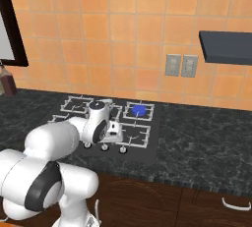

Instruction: Turn off the rear right burner of the stove.

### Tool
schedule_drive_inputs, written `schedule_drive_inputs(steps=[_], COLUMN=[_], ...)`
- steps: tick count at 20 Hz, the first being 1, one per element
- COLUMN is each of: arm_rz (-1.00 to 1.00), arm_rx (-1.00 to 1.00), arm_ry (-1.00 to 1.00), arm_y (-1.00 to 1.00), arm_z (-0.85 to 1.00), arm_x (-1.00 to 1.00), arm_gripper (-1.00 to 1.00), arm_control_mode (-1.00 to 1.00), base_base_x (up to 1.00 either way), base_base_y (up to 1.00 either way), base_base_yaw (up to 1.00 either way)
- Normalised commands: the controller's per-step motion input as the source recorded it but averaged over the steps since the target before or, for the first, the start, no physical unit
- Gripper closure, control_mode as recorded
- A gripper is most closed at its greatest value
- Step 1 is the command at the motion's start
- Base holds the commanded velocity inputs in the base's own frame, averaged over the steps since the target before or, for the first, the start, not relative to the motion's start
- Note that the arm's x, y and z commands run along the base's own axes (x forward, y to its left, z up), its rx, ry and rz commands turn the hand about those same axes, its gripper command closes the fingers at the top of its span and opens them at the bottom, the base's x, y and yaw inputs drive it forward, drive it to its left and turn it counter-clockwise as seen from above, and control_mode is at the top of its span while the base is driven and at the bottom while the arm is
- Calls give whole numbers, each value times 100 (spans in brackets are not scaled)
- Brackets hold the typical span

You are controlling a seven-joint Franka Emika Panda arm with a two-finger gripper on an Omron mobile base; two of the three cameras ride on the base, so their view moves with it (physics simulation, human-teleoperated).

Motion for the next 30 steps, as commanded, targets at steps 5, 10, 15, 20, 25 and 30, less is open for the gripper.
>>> schedule_drive_inputs(steps=[5,10,15,20,25,30], arm_rz=[0,0,0,0,0,0], arm_rx=[0,0,0,0,0,0], arm_ry=[8,0,0,0,0,0], arm_y=[11,-3,-1,0,0,0], arm_z=[-20,-12,0,-2,-3,0], arm_x=[9,14,0,0,0,0], arm_gripper=[-100,-100,-100,-100,100,100], arm_control_mode=[-100,-100,-100,-100,-100,-100], base_base_x=[0,0,0,0,0,0], base_base_y=[0,0,0,0,0,0], base_base_yaw=[0,0,0,0,0,0])
